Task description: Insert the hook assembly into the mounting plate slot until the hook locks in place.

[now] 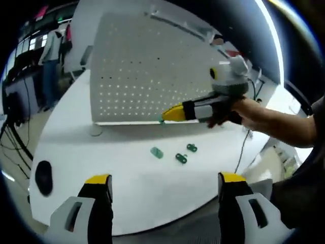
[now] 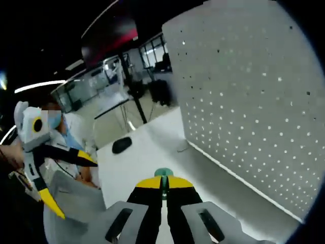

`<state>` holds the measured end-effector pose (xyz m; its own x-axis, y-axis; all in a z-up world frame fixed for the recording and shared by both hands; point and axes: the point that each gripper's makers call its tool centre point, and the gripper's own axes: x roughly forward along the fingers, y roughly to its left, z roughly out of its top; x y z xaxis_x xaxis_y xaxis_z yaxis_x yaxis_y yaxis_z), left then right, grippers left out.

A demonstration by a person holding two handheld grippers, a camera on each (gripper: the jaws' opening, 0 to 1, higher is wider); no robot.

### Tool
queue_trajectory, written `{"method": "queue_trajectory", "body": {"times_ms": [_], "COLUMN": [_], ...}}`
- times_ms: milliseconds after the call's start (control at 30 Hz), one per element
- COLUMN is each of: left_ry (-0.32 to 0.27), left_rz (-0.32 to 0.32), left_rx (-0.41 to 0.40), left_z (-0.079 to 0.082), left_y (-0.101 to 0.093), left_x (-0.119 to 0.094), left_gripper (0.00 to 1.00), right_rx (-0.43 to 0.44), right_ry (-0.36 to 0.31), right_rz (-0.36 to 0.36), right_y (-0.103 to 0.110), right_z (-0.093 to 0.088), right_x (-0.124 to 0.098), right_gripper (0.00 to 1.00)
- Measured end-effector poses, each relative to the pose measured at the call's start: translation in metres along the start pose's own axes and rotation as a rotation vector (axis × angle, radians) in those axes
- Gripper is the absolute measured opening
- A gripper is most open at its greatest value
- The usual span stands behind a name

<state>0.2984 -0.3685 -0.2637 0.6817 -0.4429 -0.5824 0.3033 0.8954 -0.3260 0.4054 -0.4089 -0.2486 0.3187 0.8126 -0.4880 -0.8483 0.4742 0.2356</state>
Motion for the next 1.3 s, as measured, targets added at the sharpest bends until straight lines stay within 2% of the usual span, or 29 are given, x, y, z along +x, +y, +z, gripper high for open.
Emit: {"method": "queue_trajectory", "body": {"times_ms": [133, 300, 400, 500, 567, 700, 833, 933, 1200, 1300], "left_ry": [-0.033, -0.073, -0.162, -0.211, -0.219, -0.215, -0.218, -0.235, -0.256, -0.256], "left_rz": [-0.015, -0.032, -0.061, -0.086, -0.102, -0.129, -0.151, -0.172, -0.227, -0.253], "left_rx": [-0.034, -0.05, -0.114, -0.137, -0.135, -0.128, -0.125, -0.152, -0.162, -0.156], "left_z": [0.013, 0.028, 0.047, 0.059, 0.062, 0.063, 0.063, 0.067, 0.073, 0.073], "left_y": [-0.005, -0.013, -0.022, -0.031, -0.038, -0.049, -0.054, -0.058, -0.069, -0.073], "left_x": [0.004, 0.007, 0.007, 0.006, 0.007, 0.011, 0.012, 0.01, 0.006, 0.005], "left_gripper": [0.8, 0.71, 0.66, 0.6, 0.55, 0.48, 0.36, 0.34, 0.22, 0.15], "right_rx": [0.068, 0.107, 0.121, 0.193, 0.201, 0.219, 0.236, 0.24, 0.203, 0.191], "right_ry": [-0.12, -0.211, -0.241, -0.31, -0.313, -0.363, -0.399, -0.415, -0.457, -0.457], "right_rz": [0.008, -0.001, -0.005, 0.009, 0.011, 0.012, 0.001, 0.003, -0.018, -0.018], "right_y": [0.021, 0.04, 0.048, 0.057, 0.061, 0.069, 0.07, 0.074, 0.078, 0.08], "right_z": [0.017, 0.028, 0.028, 0.03, 0.027, 0.03, 0.033, 0.035, 0.041, 0.041], "right_x": [-0.026, -0.051, -0.062, -0.072, -0.074, -0.082, -0.088, -0.09, -0.094, -0.093], "right_gripper": [0.0, 0.0, 0.0, 0.0, 0.0, 0.0, 0.0, 0.0, 0.0, 0.0]}}
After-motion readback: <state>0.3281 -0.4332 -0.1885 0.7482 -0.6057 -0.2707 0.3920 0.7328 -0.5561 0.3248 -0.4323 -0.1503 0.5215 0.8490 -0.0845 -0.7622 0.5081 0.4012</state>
